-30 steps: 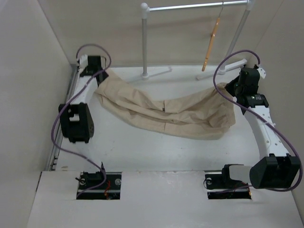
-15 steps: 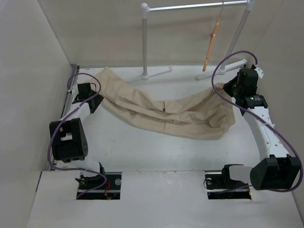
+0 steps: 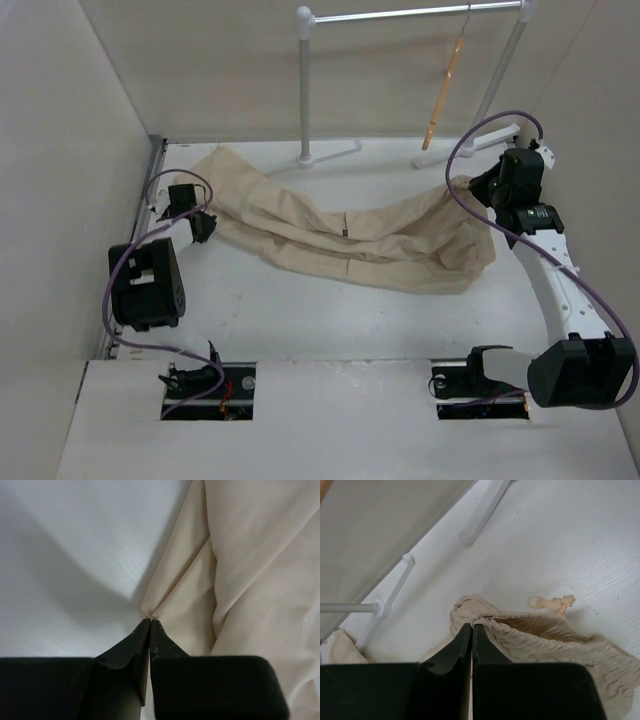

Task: Place the trousers on the hanger
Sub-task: Flatten out the trousers at the center of the board.

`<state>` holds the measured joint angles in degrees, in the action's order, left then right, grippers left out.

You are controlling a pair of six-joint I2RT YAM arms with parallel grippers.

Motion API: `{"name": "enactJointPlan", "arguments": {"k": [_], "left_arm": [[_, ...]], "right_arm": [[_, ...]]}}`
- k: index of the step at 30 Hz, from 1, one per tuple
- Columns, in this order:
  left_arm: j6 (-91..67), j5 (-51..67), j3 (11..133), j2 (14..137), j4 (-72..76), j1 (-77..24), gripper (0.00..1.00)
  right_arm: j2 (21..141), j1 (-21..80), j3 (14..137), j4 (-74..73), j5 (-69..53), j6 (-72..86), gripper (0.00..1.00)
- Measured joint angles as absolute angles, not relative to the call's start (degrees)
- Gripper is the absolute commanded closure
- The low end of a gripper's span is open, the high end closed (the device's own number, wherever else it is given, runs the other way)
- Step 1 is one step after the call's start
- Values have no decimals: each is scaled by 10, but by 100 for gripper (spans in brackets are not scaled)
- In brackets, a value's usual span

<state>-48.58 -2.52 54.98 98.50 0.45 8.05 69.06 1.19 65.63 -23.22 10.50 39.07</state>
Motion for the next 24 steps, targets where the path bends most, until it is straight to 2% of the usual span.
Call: {"name": "enactJointPlan", "arguments": {"k": [8,13,19,21,24], "left_arm": [[-499,-103,418,633,-161,118,99],[-488,-132,411,518,-295,150,95],[-465,-156,403,501,-419,158,56],[-461,-156,432,502,-450,157,49],[-457,-160,529,524,-461,144,48]], "right_arm": [[754,-31,662,-218,104,404,99],[799,-62,681,-218,101,421,99],[864,-90,731,-216,98,446,99],[876,-92,733,-215,98,450,99],[880,-92,733,-216,98,451,99]]}}
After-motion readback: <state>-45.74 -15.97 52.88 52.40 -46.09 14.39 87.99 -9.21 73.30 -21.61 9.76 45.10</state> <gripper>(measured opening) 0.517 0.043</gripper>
